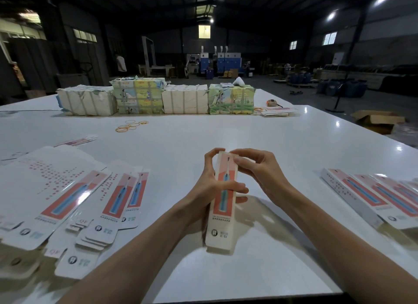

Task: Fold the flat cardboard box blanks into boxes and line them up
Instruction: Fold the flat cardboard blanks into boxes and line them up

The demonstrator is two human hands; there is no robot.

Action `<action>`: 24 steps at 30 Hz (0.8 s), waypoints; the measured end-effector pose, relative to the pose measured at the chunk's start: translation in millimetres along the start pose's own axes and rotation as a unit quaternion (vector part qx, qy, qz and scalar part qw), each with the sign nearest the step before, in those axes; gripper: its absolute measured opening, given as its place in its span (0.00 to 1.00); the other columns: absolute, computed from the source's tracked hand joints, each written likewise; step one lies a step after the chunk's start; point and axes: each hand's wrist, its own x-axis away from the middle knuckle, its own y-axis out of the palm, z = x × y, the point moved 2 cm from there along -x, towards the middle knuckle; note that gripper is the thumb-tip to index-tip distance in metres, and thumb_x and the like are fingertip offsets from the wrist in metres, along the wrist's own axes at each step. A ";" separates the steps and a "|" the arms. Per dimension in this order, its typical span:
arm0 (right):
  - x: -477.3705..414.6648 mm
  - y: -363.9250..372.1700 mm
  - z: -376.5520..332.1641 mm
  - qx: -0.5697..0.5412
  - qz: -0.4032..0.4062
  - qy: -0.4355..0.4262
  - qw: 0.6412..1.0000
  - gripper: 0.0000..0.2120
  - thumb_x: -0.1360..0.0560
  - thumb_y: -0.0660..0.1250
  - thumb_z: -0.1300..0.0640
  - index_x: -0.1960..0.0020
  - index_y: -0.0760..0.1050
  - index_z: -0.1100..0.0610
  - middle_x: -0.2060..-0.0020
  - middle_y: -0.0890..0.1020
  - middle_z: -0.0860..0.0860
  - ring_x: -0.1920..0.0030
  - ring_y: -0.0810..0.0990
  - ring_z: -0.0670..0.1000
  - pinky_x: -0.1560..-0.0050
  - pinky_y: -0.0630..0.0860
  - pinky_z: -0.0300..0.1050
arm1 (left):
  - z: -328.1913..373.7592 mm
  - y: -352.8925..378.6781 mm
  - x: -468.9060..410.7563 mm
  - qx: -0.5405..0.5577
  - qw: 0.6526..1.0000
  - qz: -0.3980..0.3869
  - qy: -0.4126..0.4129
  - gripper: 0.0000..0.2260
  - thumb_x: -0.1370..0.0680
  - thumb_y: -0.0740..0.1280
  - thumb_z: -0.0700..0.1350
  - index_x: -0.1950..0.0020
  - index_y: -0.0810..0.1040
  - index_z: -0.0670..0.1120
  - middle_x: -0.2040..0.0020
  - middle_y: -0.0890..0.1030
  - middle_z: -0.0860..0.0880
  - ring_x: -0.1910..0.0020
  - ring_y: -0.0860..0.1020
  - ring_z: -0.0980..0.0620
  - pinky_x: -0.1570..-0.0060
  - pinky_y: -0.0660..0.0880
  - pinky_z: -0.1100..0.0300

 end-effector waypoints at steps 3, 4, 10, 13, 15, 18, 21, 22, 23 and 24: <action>2.1 2.7 3.9 0.028 0.005 -0.002 1.000 0.11 0.18 0.70 0.57 0.36 0.83 0.56 0.44 0.87 0.51 0.42 0.86 0.55 0.42 0.84 0.49 | -4.4 -1.2 -1.4 0.029 1.000 0.002 -0.008 0.40 0.28 0.82 0.45 0.30 0.62 0.72 0.39 0.79 0.40 0.51 0.87 0.38 0.54 0.85 0.49; 2.1 3.6 4.2 0.073 0.017 -0.012 0.997 0.14 0.18 0.70 0.55 0.33 0.80 0.55 0.41 0.86 0.50 0.41 0.85 0.52 0.41 0.83 0.48 | -4.3 -1.9 -2.9 0.038 0.999 0.014 -0.006 0.38 0.27 0.81 0.48 0.29 0.62 0.71 0.40 0.80 0.40 0.52 0.87 0.39 0.54 0.85 0.50; 18.4 27.5 1.7 0.272 0.002 -0.082 0.959 0.18 0.17 0.67 0.46 0.30 0.72 0.51 0.42 0.80 0.49 0.46 0.82 0.45 0.49 0.81 0.41 | 1.4 -8.6 -8.7 0.154 0.982 0.106 0.038 0.23 0.20 0.70 0.54 0.29 0.63 0.62 0.37 0.78 0.39 0.51 0.87 0.43 0.53 0.84 0.47; 26.8 41.6 3.9 0.379 -0.062 -0.084 0.919 0.28 0.20 0.67 0.36 0.26 0.69 0.49 0.39 0.76 0.46 0.41 0.76 0.45 0.43 0.78 0.43 | 4.7 -7.3 -6.8 0.249 0.959 0.125 0.042 0.19 0.17 0.70 0.51 0.30 0.66 0.60 0.36 0.77 0.41 0.53 0.88 0.46 0.59 0.84 0.49; 28.3 43.7 2.2 0.434 -0.092 -0.086 0.892 0.34 0.23 0.70 0.36 0.23 0.63 0.49 0.38 0.73 0.48 0.40 0.74 0.47 0.41 0.77 0.44 | 6.7 -5.7 -6.0 0.258 0.959 0.117 0.033 0.26 0.21 0.72 0.55 0.26 0.65 0.59 0.36 0.78 0.42 0.49 0.87 0.46 0.56 0.83 0.50; 30.9 30.1 -6.3 0.472 -0.074 -0.079 0.875 0.32 0.20 0.70 0.43 0.22 0.61 0.51 0.33 0.73 0.52 0.41 0.78 0.52 0.41 0.79 0.47 | 5.6 -2.7 -3.5 0.194 0.978 0.079 -0.004 0.34 0.25 0.74 0.63 0.24 0.63 0.63 0.32 0.78 0.46 0.38 0.82 0.45 0.49 0.83 0.50; 35.7 -5.0 -14.3 0.530 -0.023 -0.041 0.847 0.29 0.19 0.69 0.49 0.22 0.62 0.52 0.29 0.73 0.55 0.41 0.80 0.55 0.42 0.82 0.52 | 0.2 -2.5 1.9 0.062 0.996 0.054 -0.035 0.36 0.28 0.75 0.67 0.24 0.63 0.65 0.33 0.79 0.47 0.35 0.81 0.48 0.36 0.80 0.50; 39.0 -21.8 -16.4 0.547 -0.006 -0.019 0.837 0.28 0.19 0.70 0.49 0.24 0.63 0.51 0.29 0.74 0.54 0.41 0.81 0.55 0.44 0.83 0.52 | -2.0 -2.2 3.1 0.033 0.998 0.040 -0.040 0.31 0.25 0.74 0.65 0.26 0.67 0.63 0.36 0.82 0.46 0.36 0.82 0.48 0.35 0.79 0.50; 43.2 -39.9 -17.9 0.562 0.007 0.004 0.827 0.26 0.20 0.70 0.49 0.26 0.64 0.50 0.31 0.74 0.53 0.43 0.81 0.55 0.48 0.83 0.52 | -3.4 -2.3 4.6 0.015 0.999 0.023 -0.036 0.24 0.21 0.73 0.61 0.27 0.73 0.59 0.38 0.84 0.46 0.38 0.83 0.48 0.36 0.80 0.51; 48.9 -59.0 -18.9 0.574 0.017 0.030 0.818 0.26 0.20 0.71 0.48 0.27 0.64 0.49 0.32 0.75 0.52 0.45 0.80 0.53 0.52 0.81 0.49 | -3.9 -2.9 5.6 0.003 1.000 0.006 -0.024 0.17 0.18 0.71 0.55 0.30 0.78 0.54 0.42 0.85 0.46 0.39 0.84 0.48 0.38 0.81 0.53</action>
